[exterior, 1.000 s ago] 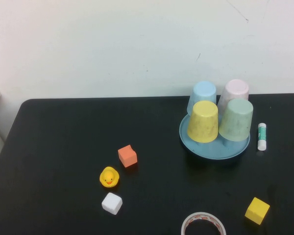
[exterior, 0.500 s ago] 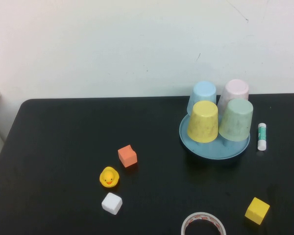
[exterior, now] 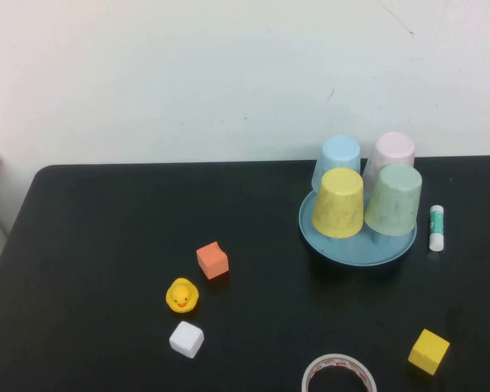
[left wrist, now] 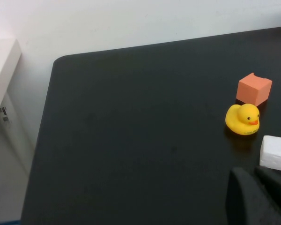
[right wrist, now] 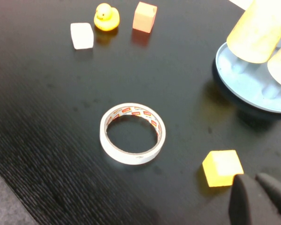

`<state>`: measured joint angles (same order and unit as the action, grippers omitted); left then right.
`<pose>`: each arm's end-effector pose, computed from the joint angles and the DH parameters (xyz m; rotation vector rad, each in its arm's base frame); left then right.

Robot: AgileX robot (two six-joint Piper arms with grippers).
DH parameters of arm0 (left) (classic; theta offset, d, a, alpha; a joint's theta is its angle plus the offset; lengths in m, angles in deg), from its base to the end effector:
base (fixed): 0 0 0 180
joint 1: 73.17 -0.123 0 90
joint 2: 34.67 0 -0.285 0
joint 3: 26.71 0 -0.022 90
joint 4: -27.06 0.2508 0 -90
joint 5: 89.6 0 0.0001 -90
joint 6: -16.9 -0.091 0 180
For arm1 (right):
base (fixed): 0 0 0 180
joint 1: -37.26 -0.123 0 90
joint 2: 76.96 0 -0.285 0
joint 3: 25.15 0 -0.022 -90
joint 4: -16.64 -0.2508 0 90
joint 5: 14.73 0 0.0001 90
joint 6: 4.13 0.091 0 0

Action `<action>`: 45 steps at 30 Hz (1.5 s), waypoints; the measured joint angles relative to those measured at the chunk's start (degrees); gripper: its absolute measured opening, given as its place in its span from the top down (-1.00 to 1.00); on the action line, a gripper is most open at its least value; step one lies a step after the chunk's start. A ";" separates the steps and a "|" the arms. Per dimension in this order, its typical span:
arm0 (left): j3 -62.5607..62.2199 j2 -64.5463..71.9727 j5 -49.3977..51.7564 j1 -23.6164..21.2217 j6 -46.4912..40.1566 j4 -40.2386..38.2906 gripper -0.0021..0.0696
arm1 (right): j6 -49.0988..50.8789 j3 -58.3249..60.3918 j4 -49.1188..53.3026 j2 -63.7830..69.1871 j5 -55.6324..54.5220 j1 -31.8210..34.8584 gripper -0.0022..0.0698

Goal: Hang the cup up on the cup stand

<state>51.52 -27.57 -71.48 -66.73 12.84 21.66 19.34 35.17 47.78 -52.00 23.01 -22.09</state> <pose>0.0532 -0.0087 0.1794 0.1054 1.8027 -0.1198 0.0581 0.0415 0.2442 -0.8769 1.8616 0.2886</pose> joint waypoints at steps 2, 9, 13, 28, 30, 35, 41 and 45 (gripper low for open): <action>0.00 0.00 0.00 0.00 0.00 0.00 0.95 | 0.00 0.00 0.00 0.00 0.00 0.00 0.94; 0.00 0.00 0.00 0.00 0.00 0.00 0.95 | -1.05 0.00 -7.36 -1.54 0.00 4.50 0.94; 0.00 0.00 0.00 0.00 -0.11 0.00 0.95 | -10.14 0.00 -11.88 -5.06 -1.25 14.85 0.94; 0.00 0.00 0.00 0.00 -0.11 0.00 0.95 | -31.99 11.11 -25.65 -17.78 -11.39 55.63 0.94; 0.00 0.00 0.00 0.00 -0.11 0.00 0.95 | -31.15 14.00 -25.64 -17.88 -13.96 57.45 0.94; 0.00 0.00 0.00 0.00 -0.11 0.00 0.95 | -29.78 18.27 -25.64 -17.88 -20.97 58.90 0.94; 0.00 0.00 0.00 0.00 -0.11 0.00 0.95 | -27.43 18.36 -25.64 -17.88 -19.68 59.00 0.94; 0.00 0.00 0.00 0.00 -0.11 0.00 0.95 | -26.02 18.25 -25.64 -17.88 -19.11 59.00 0.94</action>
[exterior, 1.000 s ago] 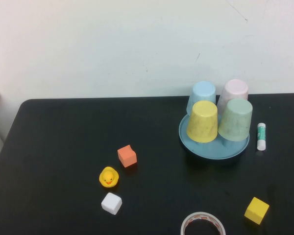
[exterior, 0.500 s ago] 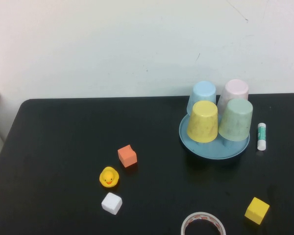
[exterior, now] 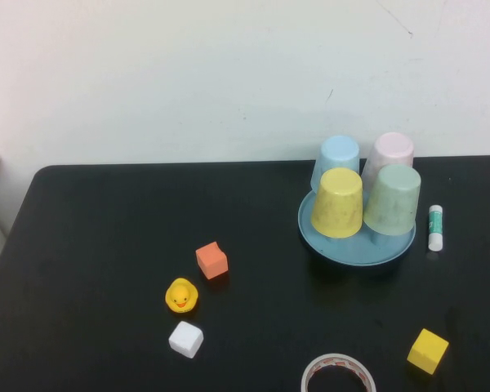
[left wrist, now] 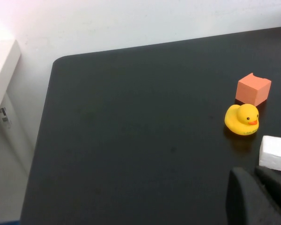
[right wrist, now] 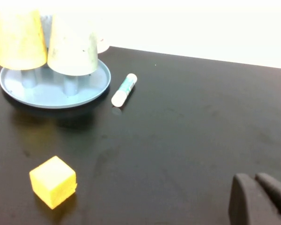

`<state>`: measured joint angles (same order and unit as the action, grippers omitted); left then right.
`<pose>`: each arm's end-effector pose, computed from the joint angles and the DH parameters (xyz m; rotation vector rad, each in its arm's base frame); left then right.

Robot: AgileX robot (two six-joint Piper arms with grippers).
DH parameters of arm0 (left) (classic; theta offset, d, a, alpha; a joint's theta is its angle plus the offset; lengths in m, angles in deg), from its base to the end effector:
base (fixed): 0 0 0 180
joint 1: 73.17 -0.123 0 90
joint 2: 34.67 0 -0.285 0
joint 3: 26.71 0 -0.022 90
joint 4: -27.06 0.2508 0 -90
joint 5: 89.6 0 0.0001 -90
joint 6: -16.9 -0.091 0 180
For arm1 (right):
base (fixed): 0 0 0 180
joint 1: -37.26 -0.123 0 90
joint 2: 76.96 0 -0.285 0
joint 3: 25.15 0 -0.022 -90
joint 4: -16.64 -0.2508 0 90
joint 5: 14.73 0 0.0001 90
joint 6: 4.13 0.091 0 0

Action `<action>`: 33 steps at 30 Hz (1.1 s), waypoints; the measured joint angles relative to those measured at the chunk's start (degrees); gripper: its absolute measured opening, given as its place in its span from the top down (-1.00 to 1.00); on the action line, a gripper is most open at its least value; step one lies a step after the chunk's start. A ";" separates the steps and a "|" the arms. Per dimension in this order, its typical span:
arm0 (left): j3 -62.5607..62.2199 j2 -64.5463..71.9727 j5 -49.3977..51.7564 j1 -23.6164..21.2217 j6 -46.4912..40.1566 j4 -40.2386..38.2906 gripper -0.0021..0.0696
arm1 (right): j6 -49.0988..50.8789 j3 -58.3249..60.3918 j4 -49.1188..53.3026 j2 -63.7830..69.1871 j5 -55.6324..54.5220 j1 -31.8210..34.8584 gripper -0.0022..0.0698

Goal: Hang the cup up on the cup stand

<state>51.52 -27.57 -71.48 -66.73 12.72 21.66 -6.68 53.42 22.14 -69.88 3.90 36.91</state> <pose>0.0532 -0.0087 0.1794 0.1073 1.8025 -0.1184 0.0538 -0.0025 0.1767 -0.1071 1.8170 -0.1194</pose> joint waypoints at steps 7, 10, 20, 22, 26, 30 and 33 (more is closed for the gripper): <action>0.00 0.00 0.00 0.00 -0.01 0.00 0.95 | 0.58 0.00 0.00 0.00 0.00 0.00 0.94; 0.00 0.00 0.00 0.00 -0.01 0.00 0.95 | 0.58 0.00 0.00 0.00 0.14 0.00 0.94; 0.00 0.00 0.00 0.00 -0.01 0.00 0.95 | 0.58 -0.35 0.00 0.00 1.18 2.97 0.94; 0.00 0.00 0.00 0.00 -0.01 0.00 0.95 | 0.58 -0.35 0.00 0.00 1.27 4.50 0.94; 0.00 0.00 0.00 0.00 -0.01 0.00 0.95 | 0.58 -0.35 0.00 0.00 1.27 5.47 0.94; 0.00 0.00 0.05 0.00 -0.01 0.00 0.95 | 0.58 -0.35 -0.07 0.00 1.27 5.60 0.94; 0.00 0.00 0.05 0.00 -0.15 0.00 0.95 | 1.13 -0.35 -0.12 0.00 1.27 5.60 0.94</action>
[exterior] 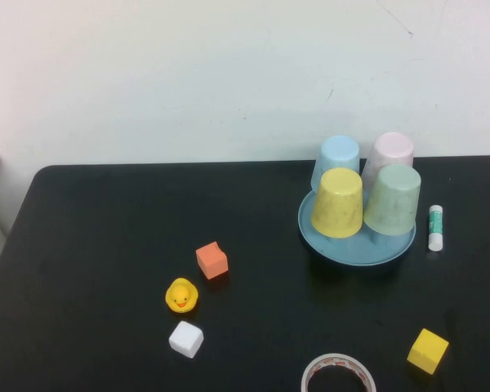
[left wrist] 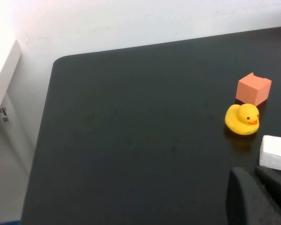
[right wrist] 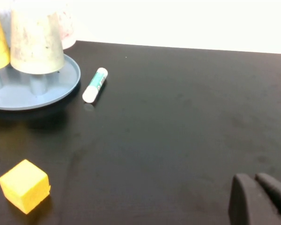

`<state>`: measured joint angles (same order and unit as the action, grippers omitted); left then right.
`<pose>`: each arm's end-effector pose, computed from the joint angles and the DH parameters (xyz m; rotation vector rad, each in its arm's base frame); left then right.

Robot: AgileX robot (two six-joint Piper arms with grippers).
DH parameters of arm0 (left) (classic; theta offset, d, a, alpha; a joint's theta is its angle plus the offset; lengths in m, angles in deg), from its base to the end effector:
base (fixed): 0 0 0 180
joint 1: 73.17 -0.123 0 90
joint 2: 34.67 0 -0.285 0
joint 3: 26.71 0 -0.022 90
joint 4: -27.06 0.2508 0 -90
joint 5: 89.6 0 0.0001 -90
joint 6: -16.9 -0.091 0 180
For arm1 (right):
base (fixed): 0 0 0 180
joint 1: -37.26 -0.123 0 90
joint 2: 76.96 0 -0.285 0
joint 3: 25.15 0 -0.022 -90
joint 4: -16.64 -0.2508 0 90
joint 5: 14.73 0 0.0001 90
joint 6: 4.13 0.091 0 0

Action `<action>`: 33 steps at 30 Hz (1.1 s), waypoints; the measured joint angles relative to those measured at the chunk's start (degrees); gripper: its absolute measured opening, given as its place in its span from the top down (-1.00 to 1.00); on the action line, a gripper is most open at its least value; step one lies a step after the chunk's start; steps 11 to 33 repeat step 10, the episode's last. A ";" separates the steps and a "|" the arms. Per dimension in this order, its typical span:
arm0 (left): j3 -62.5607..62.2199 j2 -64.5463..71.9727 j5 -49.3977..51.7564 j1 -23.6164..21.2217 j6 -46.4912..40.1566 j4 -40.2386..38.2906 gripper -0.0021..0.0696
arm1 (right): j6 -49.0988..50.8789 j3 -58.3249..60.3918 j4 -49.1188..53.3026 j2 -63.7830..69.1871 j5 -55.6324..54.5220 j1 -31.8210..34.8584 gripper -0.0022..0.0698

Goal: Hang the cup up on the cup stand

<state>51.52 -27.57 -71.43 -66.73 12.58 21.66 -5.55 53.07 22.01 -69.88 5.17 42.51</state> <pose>0.0532 -0.0087 0.1794 0.1096 1.8032 -0.1166 0.0526 -0.0078 0.1768 0.0028 1.8380 -0.1728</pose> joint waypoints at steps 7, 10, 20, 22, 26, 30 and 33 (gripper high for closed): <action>0.00 0.00 0.00 0.00 0.10 0.00 0.95 | 0.38 0.00 -0.09 0.00 0.00 0.00 0.94; 0.00 0.00 0.00 0.00 0.10 0.00 0.95 | 0.57 0.00 -0.09 0.00 0.00 0.00 0.94; 0.00 0.00 0.00 0.00 0.10 0.00 0.95 | 0.57 0.00 -0.09 0.00 0.00 0.00 0.94; 0.00 0.00 0.00 0.00 0.10 0.00 0.95 | 0.57 0.00 -0.09 0.00 0.00 0.00 0.94; 0.00 0.00 0.00 0.00 0.10 0.00 0.95 | 0.57 0.00 -0.09 0.00 0.00 0.00 0.94; 0.00 0.00 0.00 0.00 0.10 0.00 0.95 | 0.57 0.00 -0.09 0.00 0.00 0.00 0.94; 0.00 0.00 0.00 0.00 0.10 0.00 0.95 | 0.57 0.00 -0.09 0.00 0.00 0.00 0.94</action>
